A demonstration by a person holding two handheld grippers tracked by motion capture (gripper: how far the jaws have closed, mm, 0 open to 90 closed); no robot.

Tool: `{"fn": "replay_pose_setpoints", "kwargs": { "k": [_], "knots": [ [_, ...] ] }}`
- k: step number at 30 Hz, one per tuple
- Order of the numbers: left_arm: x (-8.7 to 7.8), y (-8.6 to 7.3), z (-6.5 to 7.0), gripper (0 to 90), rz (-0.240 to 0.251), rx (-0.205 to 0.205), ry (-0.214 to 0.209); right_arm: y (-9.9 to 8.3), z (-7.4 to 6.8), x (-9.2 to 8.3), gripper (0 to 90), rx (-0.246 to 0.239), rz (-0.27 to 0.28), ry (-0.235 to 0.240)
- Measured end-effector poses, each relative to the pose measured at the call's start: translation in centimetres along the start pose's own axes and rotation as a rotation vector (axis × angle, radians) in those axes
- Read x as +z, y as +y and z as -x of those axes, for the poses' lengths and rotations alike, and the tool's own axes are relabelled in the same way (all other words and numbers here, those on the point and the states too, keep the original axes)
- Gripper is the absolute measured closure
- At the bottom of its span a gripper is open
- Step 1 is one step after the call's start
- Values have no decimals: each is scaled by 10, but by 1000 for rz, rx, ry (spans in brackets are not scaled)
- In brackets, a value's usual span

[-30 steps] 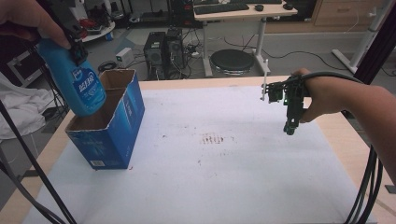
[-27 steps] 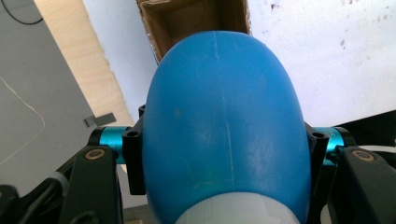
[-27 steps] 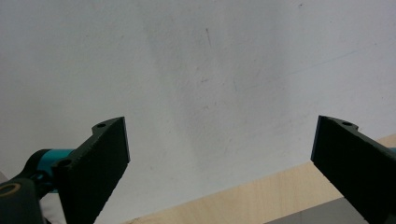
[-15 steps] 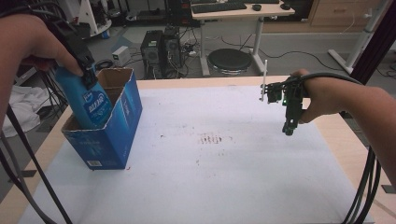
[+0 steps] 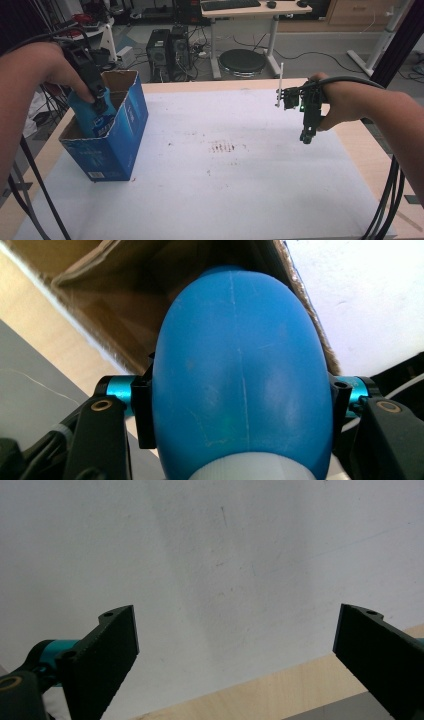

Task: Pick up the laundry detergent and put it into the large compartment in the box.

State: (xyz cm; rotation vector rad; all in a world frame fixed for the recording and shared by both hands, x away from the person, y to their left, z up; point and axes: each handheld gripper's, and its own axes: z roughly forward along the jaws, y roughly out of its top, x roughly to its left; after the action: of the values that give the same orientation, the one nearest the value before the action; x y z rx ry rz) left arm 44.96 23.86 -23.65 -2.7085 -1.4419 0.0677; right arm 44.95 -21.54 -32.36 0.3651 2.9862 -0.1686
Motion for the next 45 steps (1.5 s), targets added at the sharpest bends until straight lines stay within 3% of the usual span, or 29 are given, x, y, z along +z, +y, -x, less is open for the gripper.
{"fn": "replay_pose_setpoints", "kwargs": {
  "k": [12, 20, 27, 33, 45],
  "knots": [
    [29, 5, -2, 381, 3, 173, 23, -1, -1, 4, 34, 13, -11, 10],
    [43, 5, -6, 381, -9, 238, 41, 2, -1, 7, 34, 8, -9, 15],
    [52, 3, -7, 380, -11, 319, 22, 1, -1, 8, 34, 9, -10, 14],
    [54, 4, -7, 379, 5, 336, 13, 1, -2, 9, 34, 12, -10, 17],
    [55, 4, -7, 356, -9, 345, 4, -2, -2, 10, 34, 12, -1, 25]
  ]
}}
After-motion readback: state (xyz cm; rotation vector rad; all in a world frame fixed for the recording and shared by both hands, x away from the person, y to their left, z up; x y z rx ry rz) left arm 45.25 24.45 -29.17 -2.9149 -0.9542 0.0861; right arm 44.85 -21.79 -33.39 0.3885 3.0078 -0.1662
